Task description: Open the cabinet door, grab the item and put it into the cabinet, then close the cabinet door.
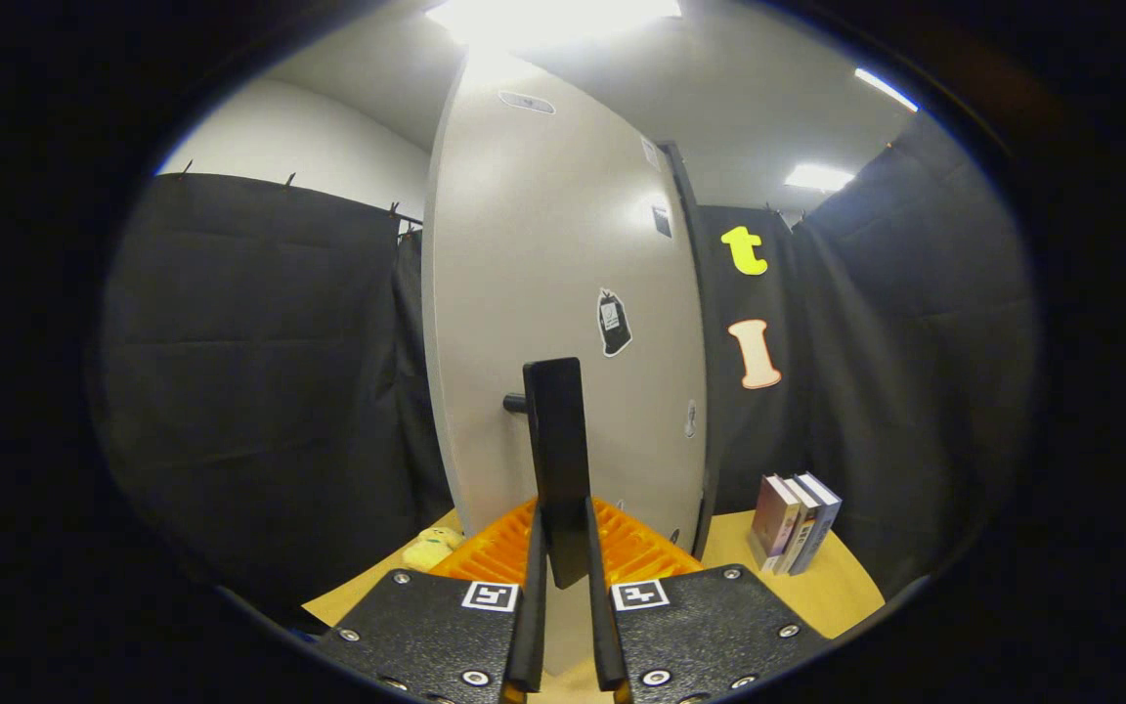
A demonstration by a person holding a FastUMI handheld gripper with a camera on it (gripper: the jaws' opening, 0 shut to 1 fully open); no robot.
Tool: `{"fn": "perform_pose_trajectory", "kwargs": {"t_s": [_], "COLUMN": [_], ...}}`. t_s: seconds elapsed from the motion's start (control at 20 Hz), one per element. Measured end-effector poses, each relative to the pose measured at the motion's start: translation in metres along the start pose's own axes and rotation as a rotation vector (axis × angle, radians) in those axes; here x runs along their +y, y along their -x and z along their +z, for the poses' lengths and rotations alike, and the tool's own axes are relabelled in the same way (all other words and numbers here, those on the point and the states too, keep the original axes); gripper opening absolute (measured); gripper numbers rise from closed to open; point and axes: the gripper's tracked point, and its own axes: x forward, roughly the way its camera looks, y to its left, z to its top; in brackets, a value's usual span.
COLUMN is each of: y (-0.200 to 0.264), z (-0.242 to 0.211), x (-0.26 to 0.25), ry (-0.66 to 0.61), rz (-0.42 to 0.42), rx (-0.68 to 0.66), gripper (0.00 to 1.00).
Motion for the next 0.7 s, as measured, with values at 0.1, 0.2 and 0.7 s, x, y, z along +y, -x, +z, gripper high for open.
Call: {"fn": "perform_pose_trajectory", "kwargs": {"t_s": [0.1,0.2,0.7], "y": [0.004,0.008,0.034], "z": [0.0,0.003,0.024], "x": [-0.011,-0.026,-0.088], "ry": [0.003,0.023,0.084], "rz": [-0.054,-0.113,-0.391], "rx": [-0.002,-0.021,-0.127], "gripper": [0.21,0.21,0.2]}}
